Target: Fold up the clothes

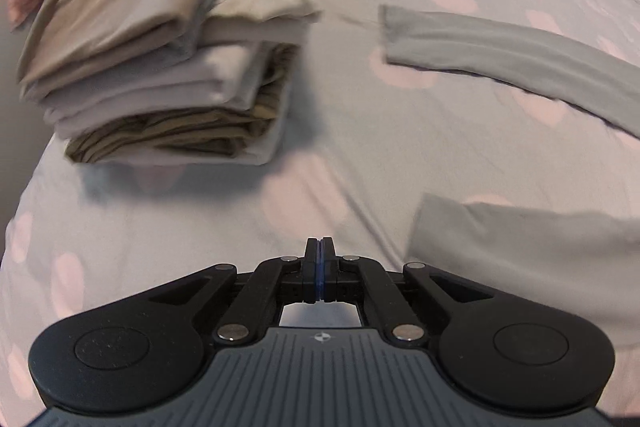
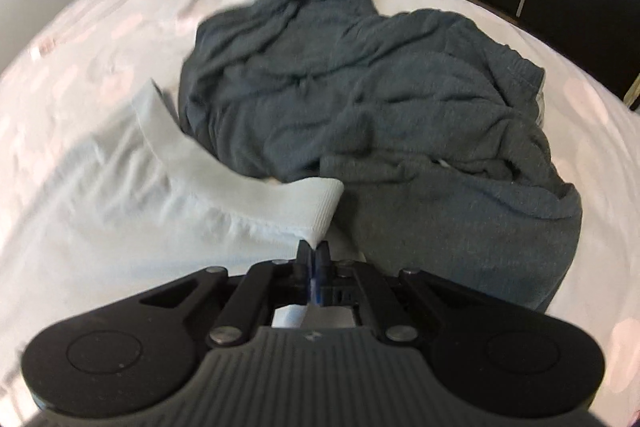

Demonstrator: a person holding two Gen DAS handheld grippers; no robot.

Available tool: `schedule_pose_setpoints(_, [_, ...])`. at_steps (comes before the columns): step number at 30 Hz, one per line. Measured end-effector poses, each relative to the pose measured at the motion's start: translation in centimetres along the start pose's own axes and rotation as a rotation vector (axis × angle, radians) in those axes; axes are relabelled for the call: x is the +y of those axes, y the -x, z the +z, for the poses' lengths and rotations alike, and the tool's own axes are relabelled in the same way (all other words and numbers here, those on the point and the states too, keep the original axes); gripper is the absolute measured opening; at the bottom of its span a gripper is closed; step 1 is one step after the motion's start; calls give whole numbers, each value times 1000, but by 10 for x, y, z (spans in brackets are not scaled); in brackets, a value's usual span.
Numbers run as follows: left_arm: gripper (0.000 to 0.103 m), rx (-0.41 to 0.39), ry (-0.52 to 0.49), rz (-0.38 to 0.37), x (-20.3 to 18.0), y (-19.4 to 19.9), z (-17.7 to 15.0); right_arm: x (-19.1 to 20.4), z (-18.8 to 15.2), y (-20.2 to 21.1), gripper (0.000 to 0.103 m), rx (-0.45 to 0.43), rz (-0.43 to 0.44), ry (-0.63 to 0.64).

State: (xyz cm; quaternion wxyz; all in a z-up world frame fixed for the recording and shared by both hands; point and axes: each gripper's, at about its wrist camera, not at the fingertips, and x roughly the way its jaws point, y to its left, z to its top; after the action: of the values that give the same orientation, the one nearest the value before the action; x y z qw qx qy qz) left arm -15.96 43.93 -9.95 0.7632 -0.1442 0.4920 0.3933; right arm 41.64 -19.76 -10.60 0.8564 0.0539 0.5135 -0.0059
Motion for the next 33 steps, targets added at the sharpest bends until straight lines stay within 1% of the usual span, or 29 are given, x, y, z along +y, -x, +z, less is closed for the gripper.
schedule_pose_setpoints(4, [2, -51, -203, -79, -25, 20, -5, 3, -3, 1, 13, 3, -55, 53])
schedule_pose_setpoints(5, [3, -54, -250, -94, -33, 23, -6, 5, -3, 3, 18, 0, -68, 67])
schedule_pose_setpoints(6, [8, -55, -299, -108, -42, 26, -10, 6, -3, 5, 20, -3, -81, 81])
schedule_pose_setpoints(7, [10, -57, -348, -122, -51, 29, -13, 6, -2, 6, 21, -8, -94, 97])
schedule_pose_setpoints(9, [20, -58, -437, -135, -70, 32, -21, 7, -2, 8, 21, -18, -119, 128])
schedule_pose_setpoints(11, [22, -52, -519, -126, -90, 32, -31, 7, -1, 9, 21, -20, -132, 147])
schedule_pose_setpoints(14, [24, -44, -642, -86, -114, 26, -50, 5, 0, 11, 21, -15, -139, 166])
schedule_pose_setpoints(16, [29, -41, -722, -47, -126, 22, -61, 4, 0, 13, 21, -11, -141, 181])
schedule_pose_setpoints(17, [33, -37, -760, -27, -131, 19, -66, 6, -2, 15, 21, -8, -133, 202])
schedule_pose_setpoints(18, [35, -31, -792, -14, -134, 17, -70, 10, -4, 16, 21, -4, -128, 236])
schedule_pose_setpoints(20, [35, -15, -840, 4, -140, 12, -76, 21, -11, 19, 22, 8, -103, 321])
schedule_pose_setpoints(22, [35, -3, -860, 14, -142, 8, -78, 33, -18, 23, 24, 21, -66, 421])
schedule_pose_setpoints(24, [37, 4, -867, 25, -142, 5, -78, 47, -29, 27, 24, 33, -21, 559])
schedule_pose_setpoints(27, [37, 13, -875, 58, -149, 2, -76, 70, -49, 31, 24, 49, 18, 786])
schedule_pose_setpoints(28, [37, 13, -879, 73, -153, 0, -76, 77, -56, 31, 25, 53, 18, 865])
schedule_pose_setpoints(30, [37, 14, -883, 98, -158, -2, -77, 90, -72, 29, 30, 69, 9, 1025])
schedule_pose_setpoints(31, [36, 15, -884, 104, -159, -3, -78, 96, -79, 29, 37, 77, 7, 1102])
schedule_pose_setpoints(32, [32, 16, -884, 108, -161, -4, -79, 101, -86, 29, 43, 86, 13, 1164])
schedule_pose_setpoints(33, [25, 19, -875, 100, -161, -5, -80, 106, -92, 29, 44, 96, 18, 1212])
